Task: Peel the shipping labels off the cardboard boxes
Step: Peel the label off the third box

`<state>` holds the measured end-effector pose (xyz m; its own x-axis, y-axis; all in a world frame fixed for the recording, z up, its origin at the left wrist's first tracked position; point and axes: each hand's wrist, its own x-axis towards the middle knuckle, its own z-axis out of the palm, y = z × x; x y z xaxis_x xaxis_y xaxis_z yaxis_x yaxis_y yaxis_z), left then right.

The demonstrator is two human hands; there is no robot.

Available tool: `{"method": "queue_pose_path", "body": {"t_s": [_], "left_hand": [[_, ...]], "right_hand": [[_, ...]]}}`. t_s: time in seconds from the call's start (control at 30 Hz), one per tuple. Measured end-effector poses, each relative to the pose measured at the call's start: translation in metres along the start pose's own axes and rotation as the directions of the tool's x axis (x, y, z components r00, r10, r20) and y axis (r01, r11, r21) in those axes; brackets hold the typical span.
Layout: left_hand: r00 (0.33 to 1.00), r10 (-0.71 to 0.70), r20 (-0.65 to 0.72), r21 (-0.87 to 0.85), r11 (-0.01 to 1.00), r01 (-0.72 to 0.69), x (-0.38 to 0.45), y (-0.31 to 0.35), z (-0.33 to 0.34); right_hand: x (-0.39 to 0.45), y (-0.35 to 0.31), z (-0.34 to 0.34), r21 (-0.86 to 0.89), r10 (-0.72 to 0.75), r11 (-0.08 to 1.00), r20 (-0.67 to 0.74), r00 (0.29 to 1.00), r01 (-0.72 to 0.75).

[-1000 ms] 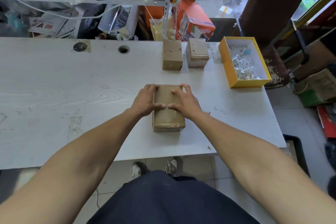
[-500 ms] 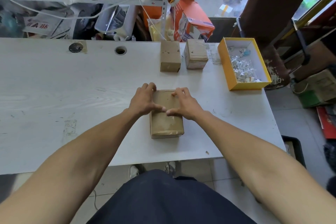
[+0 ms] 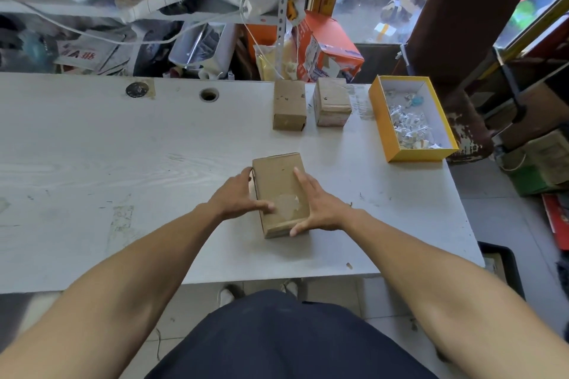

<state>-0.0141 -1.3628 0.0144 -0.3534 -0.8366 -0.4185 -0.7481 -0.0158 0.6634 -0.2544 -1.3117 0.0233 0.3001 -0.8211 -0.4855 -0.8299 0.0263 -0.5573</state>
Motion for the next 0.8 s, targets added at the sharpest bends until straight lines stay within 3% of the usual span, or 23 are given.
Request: {"method": "queue_pose_path", "body": {"t_s": [0.1,0.27,0.57,0.8], "left_hand": [[0.991,0.014,0.135,0.01,1.0,-0.015,-0.015,-0.006,0.011],[0.983,0.058,0.172,0.048,0.997,-0.067,-0.013,-0.002,0.011],[0.999,-0.031,-0.036,0.132,0.991,0.036,-0.005,0.002,-0.018],[0.992,-0.027,-0.122,0.145,0.988,0.044,0.032,-0.012,-0.084]], "right_hand": [[-0.002,-0.002,0.002,-0.071,-0.041,0.997,-0.008,0.999,0.041],[0.004,-0.008,0.004,-0.109,-0.021,0.994,-0.036,0.999,0.017],[0.05,-0.039,-0.015,-0.102,-0.053,0.994,-0.09,0.995,0.044],[0.117,-0.081,-0.048,-0.103,-0.069,0.993,-0.118,0.991,0.057]]}}
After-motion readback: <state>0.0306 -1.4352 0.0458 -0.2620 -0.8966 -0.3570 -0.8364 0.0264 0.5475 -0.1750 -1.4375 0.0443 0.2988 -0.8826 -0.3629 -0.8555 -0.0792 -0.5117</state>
